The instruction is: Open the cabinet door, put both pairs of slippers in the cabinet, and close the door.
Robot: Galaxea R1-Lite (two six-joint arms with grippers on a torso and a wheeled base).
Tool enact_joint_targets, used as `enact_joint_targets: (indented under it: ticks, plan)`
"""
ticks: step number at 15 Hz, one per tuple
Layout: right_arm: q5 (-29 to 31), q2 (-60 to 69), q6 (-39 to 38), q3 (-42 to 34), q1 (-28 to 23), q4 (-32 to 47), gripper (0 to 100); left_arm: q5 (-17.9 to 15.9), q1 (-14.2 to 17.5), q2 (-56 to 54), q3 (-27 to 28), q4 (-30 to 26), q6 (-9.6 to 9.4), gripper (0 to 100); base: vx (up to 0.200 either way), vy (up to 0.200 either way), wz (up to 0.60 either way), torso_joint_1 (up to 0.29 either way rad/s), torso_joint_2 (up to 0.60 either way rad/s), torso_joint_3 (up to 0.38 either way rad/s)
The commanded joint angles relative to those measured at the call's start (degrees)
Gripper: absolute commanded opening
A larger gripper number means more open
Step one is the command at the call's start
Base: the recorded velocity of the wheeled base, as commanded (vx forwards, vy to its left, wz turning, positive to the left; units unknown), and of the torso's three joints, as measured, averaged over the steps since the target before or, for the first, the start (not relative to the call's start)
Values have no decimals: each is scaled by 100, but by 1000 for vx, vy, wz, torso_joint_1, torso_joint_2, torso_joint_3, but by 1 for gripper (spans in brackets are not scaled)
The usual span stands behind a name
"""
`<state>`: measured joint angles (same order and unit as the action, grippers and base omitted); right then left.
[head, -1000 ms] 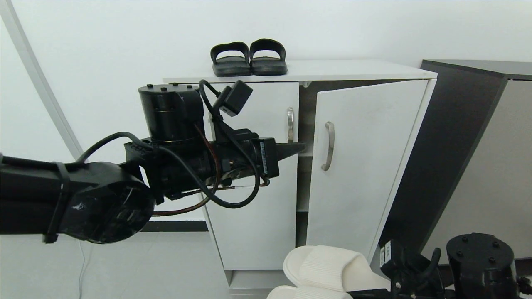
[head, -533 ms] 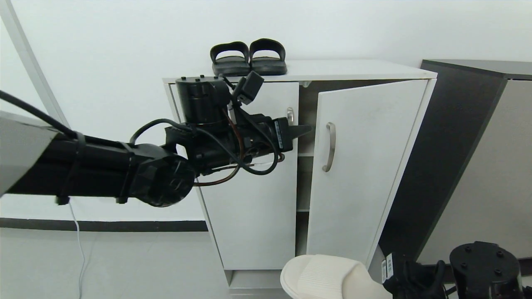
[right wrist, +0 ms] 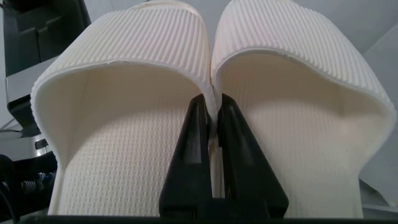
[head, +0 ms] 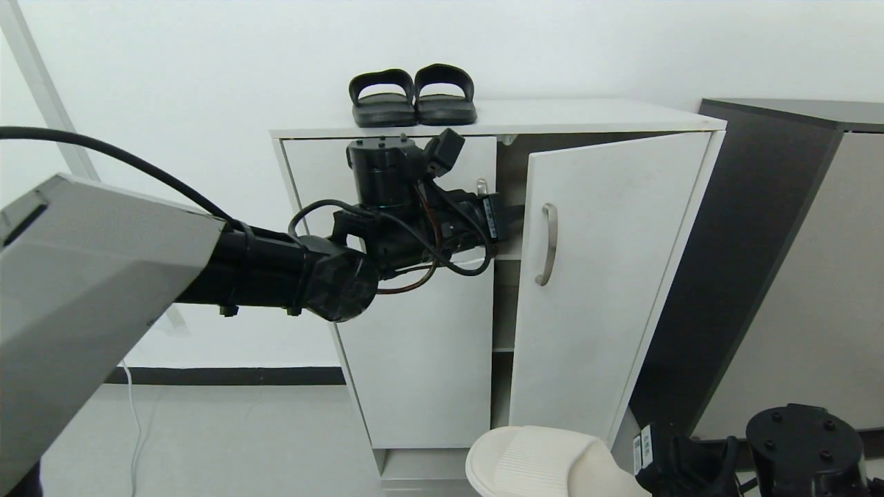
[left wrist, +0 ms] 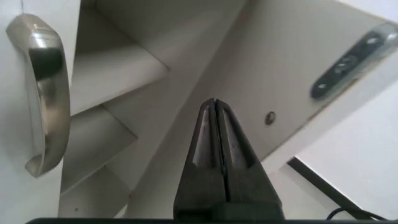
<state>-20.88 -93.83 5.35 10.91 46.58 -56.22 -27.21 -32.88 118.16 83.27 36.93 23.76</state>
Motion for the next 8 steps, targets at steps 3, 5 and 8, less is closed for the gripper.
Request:
enact_joint_targets:
  ticks: [3, 5, 8]
  plan:
    - [-4, -39, 1, -54, 44, -3, 0, 242, -114, 84, 13, 25, 15, 0, -200, 0, 0, 7, 4, 1]
    - [-4, -39, 1, -63, 88, 6, 0, 559, -509, -57, -154, 43, -12, 0, -200, 0, 0, 2, 0, 0]
    - [-4, -74, 19, -107, 114, -3, 0, 620, -1274, -180, -329, 386, -20, 0, -200, 0, 0, 1, 2, 2]
